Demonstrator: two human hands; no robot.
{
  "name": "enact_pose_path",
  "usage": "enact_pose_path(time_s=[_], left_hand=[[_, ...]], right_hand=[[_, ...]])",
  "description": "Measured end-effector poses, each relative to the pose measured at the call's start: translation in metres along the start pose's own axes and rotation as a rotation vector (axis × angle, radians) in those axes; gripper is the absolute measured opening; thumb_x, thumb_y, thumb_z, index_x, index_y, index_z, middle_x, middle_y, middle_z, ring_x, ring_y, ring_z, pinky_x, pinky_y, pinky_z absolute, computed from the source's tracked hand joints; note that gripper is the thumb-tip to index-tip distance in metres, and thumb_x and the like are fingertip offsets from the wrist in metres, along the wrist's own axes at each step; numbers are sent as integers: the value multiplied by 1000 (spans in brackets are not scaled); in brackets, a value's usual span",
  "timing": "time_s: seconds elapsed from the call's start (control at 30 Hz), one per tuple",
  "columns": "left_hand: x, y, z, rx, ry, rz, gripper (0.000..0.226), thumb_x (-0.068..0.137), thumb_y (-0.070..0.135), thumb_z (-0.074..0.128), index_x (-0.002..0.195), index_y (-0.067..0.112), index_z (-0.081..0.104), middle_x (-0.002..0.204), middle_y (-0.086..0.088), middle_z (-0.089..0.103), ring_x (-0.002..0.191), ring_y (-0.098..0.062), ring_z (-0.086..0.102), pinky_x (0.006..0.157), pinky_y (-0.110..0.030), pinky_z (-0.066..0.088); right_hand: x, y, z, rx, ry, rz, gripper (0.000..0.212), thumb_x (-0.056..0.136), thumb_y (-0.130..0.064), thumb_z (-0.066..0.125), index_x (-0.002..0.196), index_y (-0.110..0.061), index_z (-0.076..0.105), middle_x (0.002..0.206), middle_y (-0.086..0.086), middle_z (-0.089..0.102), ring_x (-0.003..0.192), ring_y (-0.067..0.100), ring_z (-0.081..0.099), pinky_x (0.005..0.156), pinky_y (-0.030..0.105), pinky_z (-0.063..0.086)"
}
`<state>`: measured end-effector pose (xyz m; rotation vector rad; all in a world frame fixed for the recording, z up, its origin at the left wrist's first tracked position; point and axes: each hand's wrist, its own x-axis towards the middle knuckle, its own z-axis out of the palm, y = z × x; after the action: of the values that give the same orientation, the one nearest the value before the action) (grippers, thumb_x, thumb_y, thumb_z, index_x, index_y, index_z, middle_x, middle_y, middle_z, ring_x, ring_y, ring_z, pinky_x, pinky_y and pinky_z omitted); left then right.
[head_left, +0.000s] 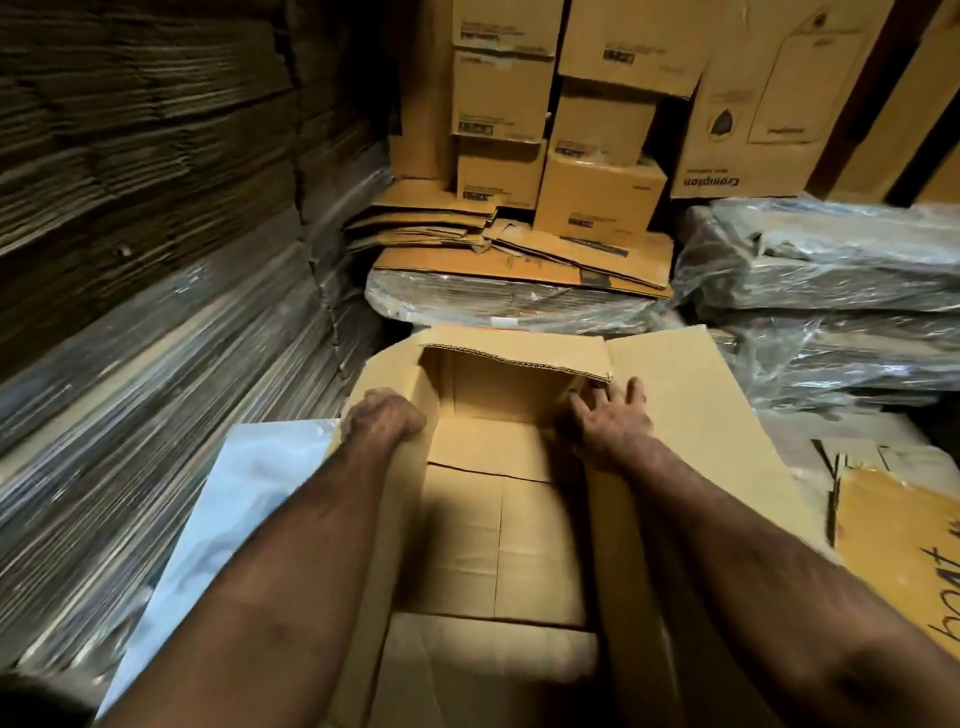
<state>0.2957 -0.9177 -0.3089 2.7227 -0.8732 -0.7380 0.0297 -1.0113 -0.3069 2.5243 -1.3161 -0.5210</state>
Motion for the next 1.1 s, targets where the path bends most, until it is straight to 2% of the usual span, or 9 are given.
enact_pose_path(time_s=[0.13, 0.3, 0.37, 0.5, 0.57, 0.73, 0.83, 0.93, 1.1], left_hand=[[26, 6, -2, -168, 26, 109, 87, 87, 41, 63, 156, 23, 13, 156, -17, 26, 139, -40, 32, 113, -50, 31], [48, 2, 11, -382, -38, 253, 79, 90, 22, 58, 157, 24, 18, 144, -15, 47, 125, -36, 51, 103, -40, 44], [47, 2, 13, -308, 19, 273, 80, 90, 22, 57, 158, 22, 15, 145, -17, 44, 127, -38, 48, 101, -38, 41], [45, 2, 16, -289, 60, 292, 78, 92, 23, 56, 158, 23, 15, 144, -19, 44, 125, -38, 48, 98, -40, 42], [46, 3, 18, -285, 83, 293, 77, 91, 25, 55, 157, 23, 17, 142, -19, 46, 124, -38, 49, 96, -40, 43], [52, 4, 22, -255, 116, 268, 75, 91, 33, 55, 157, 24, 19, 143, -15, 47, 125, -36, 49, 98, -42, 44], [52, 4, 23, -246, 117, 262, 74, 91, 33, 55, 156, 24, 21, 142, -16, 48, 124, -37, 50, 98, -42, 44], [50, 3, 19, -209, 135, 240, 72, 90, 35, 55, 154, 22, 24, 138, -16, 50, 121, -38, 51, 93, -41, 45], [32, 4, 11, -150, 176, 231, 48, 89, 40, 56, 129, 14, 48, 120, -15, 58, 107, -36, 56, 79, -35, 43]], right_hand=[[30, -5, 0, 103, 70, 23, 70, 93, -55, 48, 151, -25, 22, 142, 11, 46, 133, 30, 42, 117, 61, 11], [66, -1, -8, 163, 152, 68, 97, 92, -48, 58, 155, -29, -12, 160, 14, -26, 149, 37, -15, 117, 63, 10], [84, 6, -16, 205, 211, 74, 96, 91, -46, 60, 155, -31, -10, 158, 11, -33, 148, 36, -20, 115, 65, 13], [128, 18, -24, 275, 122, 121, 106, 87, -45, 67, 153, -34, -15, 162, 5, -24, 150, 33, -14, 112, 70, 14], [145, 20, -24, 303, 48, 135, 103, 85, -45, 69, 154, -35, -7, 163, 4, 2, 150, 31, 5, 110, 73, 14], [165, 23, -25, 377, -38, 157, 54, 88, -40, 63, 132, -25, 37, 142, 5, 44, 133, 30, 40, 109, 67, 23], [158, 28, -22, 354, -2, 101, 71, 87, -50, 61, 144, -25, 28, 152, 6, 35, 140, 30, 32, 113, 60, 22], [127, 24, -14, 324, 70, 46, 90, 90, -53, 57, 157, -22, 4, 165, 9, 1, 151, 31, 3, 121, 55, 10], [28, 8, 7, 177, 52, 146, 82, 92, -54, 52, 155, -18, 15, 163, 16, 5, 150, 32, 5, 115, 65, 10]])
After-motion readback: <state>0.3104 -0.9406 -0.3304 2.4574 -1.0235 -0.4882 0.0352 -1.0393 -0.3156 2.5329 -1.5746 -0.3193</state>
